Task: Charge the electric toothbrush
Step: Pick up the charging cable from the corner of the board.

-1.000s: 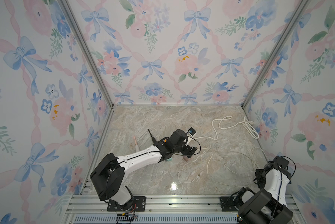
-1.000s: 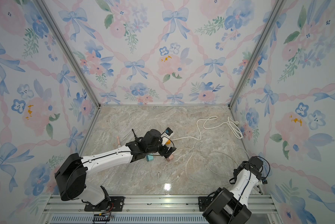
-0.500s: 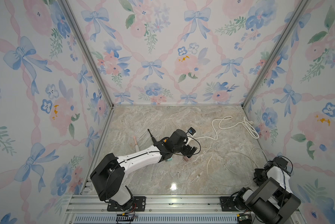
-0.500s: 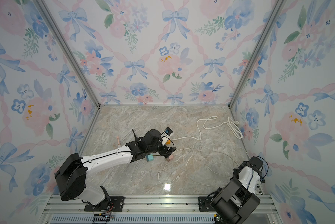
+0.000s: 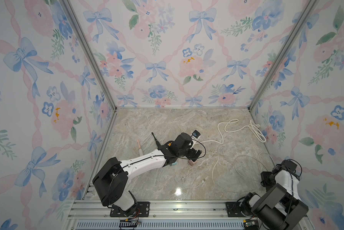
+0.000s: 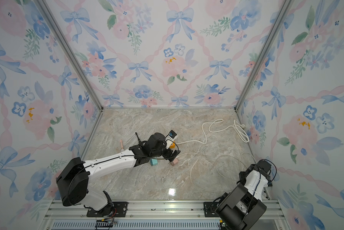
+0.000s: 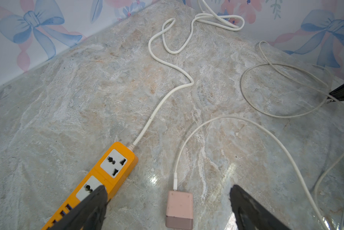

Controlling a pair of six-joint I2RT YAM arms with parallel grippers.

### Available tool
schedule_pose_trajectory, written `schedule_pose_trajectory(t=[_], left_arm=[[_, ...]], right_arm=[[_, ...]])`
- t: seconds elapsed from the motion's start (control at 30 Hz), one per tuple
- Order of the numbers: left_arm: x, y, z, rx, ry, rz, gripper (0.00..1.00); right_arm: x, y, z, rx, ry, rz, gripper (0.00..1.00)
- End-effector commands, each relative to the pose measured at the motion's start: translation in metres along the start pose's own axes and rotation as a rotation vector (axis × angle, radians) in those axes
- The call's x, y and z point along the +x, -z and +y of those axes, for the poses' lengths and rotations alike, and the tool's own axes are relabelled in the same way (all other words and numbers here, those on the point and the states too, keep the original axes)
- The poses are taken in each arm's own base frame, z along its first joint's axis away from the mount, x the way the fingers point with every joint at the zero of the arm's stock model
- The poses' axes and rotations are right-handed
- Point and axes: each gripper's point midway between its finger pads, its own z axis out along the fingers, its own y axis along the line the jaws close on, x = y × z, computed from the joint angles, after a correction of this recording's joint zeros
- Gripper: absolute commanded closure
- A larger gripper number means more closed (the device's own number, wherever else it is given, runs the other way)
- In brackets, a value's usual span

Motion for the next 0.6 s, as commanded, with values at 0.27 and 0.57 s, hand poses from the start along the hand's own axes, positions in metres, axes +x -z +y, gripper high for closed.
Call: schedule_pose_trajectory(t=[0.27,0.57], left_arm=[[-0.060,0.036,0.030,0.035,0.093,-0.153,0.02],[-0.094,0.068,0.005,0.201,0.035,-0.262,0.07]], right_arm=[[0.084,0.116,0.125,-0.234,0.855,0.002,1.00],[0.131,0.213,0.130,-0.407,0.869,0.257,1.00]])
